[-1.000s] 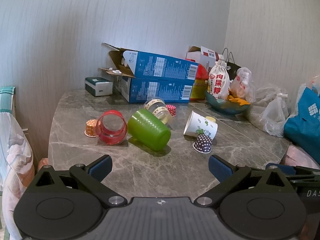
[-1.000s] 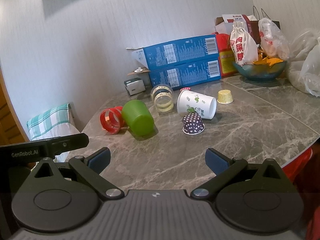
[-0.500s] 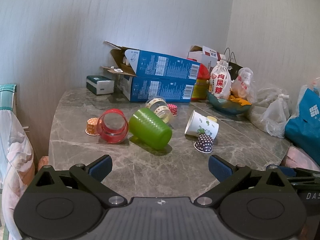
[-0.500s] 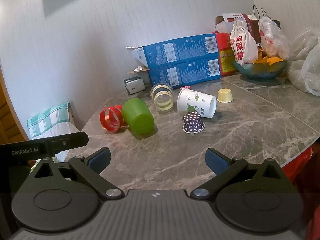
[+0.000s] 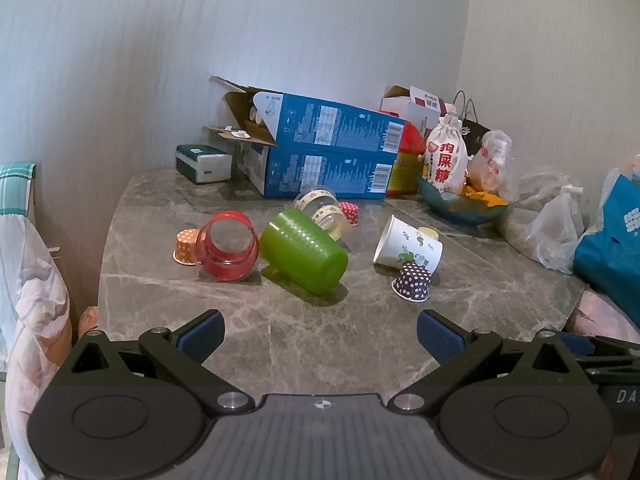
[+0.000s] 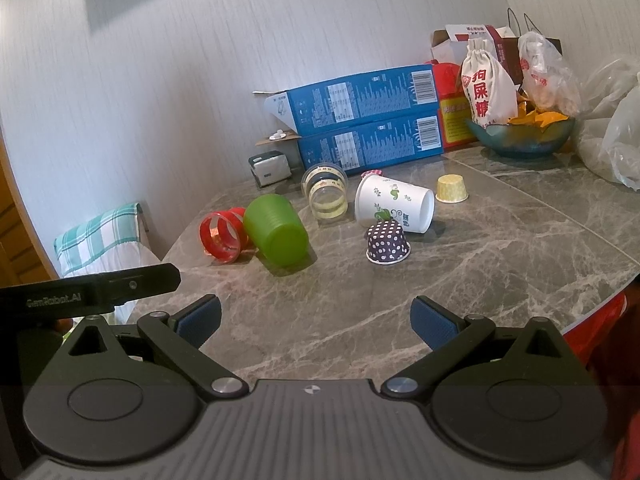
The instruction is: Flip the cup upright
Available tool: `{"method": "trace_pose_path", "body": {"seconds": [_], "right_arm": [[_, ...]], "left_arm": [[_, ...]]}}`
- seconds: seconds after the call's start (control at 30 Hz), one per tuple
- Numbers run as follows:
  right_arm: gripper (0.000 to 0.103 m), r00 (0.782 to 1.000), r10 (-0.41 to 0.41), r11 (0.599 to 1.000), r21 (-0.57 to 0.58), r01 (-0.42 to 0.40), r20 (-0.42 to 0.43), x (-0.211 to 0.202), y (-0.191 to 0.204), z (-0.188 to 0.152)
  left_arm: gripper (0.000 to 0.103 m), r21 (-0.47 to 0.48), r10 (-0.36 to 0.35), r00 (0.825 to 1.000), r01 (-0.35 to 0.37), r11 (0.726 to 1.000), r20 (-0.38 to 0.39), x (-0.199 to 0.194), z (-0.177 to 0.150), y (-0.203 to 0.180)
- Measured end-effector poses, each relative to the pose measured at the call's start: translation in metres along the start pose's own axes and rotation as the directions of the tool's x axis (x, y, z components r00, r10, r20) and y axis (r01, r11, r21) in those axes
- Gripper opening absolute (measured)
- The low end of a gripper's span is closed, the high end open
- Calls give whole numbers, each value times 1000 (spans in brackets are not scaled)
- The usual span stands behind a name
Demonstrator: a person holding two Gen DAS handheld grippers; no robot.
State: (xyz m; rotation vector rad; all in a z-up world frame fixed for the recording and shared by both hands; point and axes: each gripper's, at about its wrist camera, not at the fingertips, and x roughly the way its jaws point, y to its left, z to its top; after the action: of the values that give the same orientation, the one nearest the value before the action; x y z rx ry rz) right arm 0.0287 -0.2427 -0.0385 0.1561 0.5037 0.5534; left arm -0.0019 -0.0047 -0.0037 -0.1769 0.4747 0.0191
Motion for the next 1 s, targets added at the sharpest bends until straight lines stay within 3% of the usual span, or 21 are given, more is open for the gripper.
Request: {"method": "trace_pose_path", "body": {"seconds": [0.27, 0.4, 0.5, 0.57, 0.63, 0.8, 1.0], "right_arm": [[102, 1000, 13, 1000, 19, -13, 10, -3, -8, -1], [102, 1000, 17, 999, 37, -18, 16, -7, -17, -2], [102, 999, 20, 998, 55, -22, 25, -13, -27, -3], [102, 999, 26, 997, 72, -28, 31, -16, -35, -5], [102, 999, 25, 996, 89, -28, 32, -18, -42, -6], [102, 999, 34, 992, 121, -38, 38, -23, -61, -7], [102, 997, 61, 985, 155, -69, 55, -30, -79, -9]], "left_arm": [[103, -12, 28, 999, -29, 1000, -37, 10, 6, -6], [103, -60, 44, 994, -51, 997, -103, 26, 17, -8], [103, -127, 18, 990, -35, 991, -137, 41, 32, -8], [103, -146, 41, 985, -65, 987, -165, 54, 46, -9], [103, -183, 68, 973, -110, 977, -220, 73, 61, -10], [102, -280, 24, 927, -137, 950, -374, 128, 88, -16], [94, -301, 49, 864, -228, 926, -501, 177, 95, -23]]}}
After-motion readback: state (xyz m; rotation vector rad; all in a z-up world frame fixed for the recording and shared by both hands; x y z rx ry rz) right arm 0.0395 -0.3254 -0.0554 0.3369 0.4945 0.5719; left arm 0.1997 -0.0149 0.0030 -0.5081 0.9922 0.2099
